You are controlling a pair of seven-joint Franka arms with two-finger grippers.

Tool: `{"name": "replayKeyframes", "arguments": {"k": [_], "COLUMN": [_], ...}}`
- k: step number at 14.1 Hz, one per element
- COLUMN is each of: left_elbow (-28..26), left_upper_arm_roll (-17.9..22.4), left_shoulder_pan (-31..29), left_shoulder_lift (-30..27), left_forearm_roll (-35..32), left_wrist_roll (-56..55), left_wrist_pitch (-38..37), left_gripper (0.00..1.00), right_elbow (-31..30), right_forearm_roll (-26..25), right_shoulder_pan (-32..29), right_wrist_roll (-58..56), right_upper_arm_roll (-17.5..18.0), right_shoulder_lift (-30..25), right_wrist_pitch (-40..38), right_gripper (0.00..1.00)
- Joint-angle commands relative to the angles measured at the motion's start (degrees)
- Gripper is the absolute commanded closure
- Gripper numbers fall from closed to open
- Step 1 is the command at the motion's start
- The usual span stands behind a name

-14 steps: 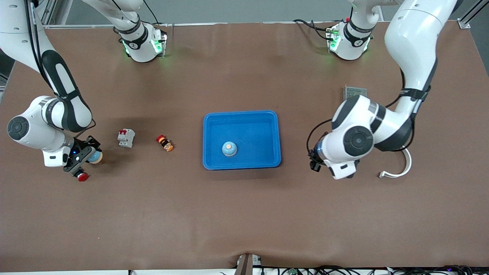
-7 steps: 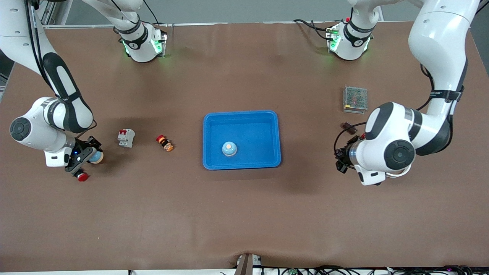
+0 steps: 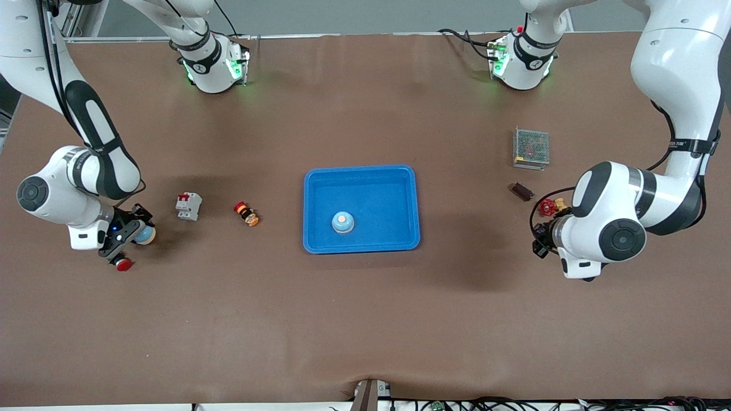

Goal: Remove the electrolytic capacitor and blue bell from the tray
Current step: 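Carry the second capacitor toward the white pipe with the left gripper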

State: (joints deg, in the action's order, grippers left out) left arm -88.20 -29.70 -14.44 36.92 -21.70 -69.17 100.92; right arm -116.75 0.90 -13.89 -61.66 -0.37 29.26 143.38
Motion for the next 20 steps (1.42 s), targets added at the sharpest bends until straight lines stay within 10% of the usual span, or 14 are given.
{"name": "replayKeyframes", "arguments": {"k": [1,4,5,13,20], "left_elbow": [-1.44,-6.79,-8.11,-11.73,-15.07], "left_upper_arm_roll": [-0.62,-0.62,-0.62,-0.36,-0.10], "left_shoulder_pan": [-2.33,-5.14,-6.64,-10.17,-12.98], "left_shoulder_lift": [1.66,1.58,1.58,2.54,2.72], "left_forearm_roll": [-4.92,-9.30,-10.80,-14.77,-19.61], "left_wrist_roll": [2.02,4.03,4.65,6.33,6.24], "left_wrist_pitch": [1.20,6.20,7.61,11.49,17.56], "left_gripper": [1.00,1.00,1.00,1.00,1.00], "right_elbow": [-0.58,-0.50,-0.41,0.99,12.23], "right_forearm_roll": [0.24,0.24,0.33,0.33,4.28], "right_shoulder_pan": [-1.67,-1.75,-1.84,-1.58,0.52], "right_wrist_roll": [-1.19,-1.10,-1.10,-0.57,7.04], "right_upper_arm_roll": [1.43,1.43,1.43,1.87,1.87], "right_shoulder_lift": [0.01,0.01,0.01,-1.13,-4.73], "right_wrist_pitch": [0.84,0.76,0.76,-2.92,-22.85], "right_gripper": [0.41,0.24,0.00,0.00,0.00]}}
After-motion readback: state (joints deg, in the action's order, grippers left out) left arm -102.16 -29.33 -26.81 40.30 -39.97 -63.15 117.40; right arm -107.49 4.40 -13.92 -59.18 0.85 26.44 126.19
